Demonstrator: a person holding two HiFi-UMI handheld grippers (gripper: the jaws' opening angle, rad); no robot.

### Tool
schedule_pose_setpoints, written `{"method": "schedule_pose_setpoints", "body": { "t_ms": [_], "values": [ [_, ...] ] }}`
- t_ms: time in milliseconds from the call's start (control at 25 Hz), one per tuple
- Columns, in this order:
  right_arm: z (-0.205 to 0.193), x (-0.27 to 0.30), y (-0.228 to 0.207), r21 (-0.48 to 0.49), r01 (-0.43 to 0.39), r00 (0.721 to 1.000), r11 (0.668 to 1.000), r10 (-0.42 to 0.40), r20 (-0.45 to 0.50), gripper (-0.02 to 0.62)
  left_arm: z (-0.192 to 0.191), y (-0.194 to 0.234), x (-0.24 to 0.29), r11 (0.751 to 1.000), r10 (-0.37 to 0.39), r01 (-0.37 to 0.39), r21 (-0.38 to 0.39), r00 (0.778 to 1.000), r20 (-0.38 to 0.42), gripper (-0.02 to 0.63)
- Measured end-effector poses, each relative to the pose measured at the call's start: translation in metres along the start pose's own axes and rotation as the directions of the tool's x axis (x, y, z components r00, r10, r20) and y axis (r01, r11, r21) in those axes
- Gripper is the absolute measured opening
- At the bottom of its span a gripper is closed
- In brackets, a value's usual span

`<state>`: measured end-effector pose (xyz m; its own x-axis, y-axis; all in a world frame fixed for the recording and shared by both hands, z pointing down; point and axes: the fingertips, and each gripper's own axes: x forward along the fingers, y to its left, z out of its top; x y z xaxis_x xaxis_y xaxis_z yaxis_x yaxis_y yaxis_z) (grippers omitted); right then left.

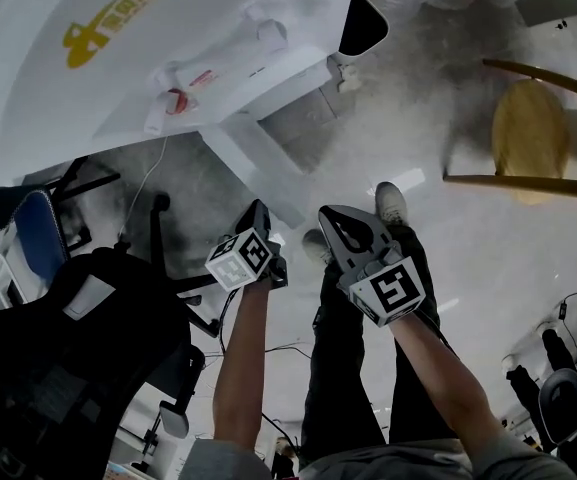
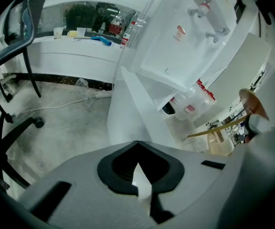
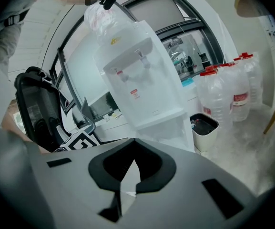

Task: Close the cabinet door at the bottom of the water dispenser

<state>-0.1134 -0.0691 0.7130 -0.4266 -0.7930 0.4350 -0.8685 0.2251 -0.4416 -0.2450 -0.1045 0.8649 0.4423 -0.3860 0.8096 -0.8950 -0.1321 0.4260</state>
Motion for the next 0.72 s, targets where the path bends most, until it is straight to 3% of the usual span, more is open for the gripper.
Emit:
{"method": "schedule_pose_setpoints", "body": {
  "t_ms": [360,720],
  "values": [
    [0.015,-0.011,-0.034,0.007,0.020,0.999,1.000,-0.020,0.026,0.009,0.005,-0.038,0.022,0.993,0.000,0.002,-0.118,1.000,0.013,0.005],
    [0.032,-0.017,-0.068,0.002,0.032,0.998,0.999,-0.032,0.046,0.009,0.017,-0.073,0.045,0.961,0.005,0.005,-0.277,0.999,0.037,0.005]
  ]
}}
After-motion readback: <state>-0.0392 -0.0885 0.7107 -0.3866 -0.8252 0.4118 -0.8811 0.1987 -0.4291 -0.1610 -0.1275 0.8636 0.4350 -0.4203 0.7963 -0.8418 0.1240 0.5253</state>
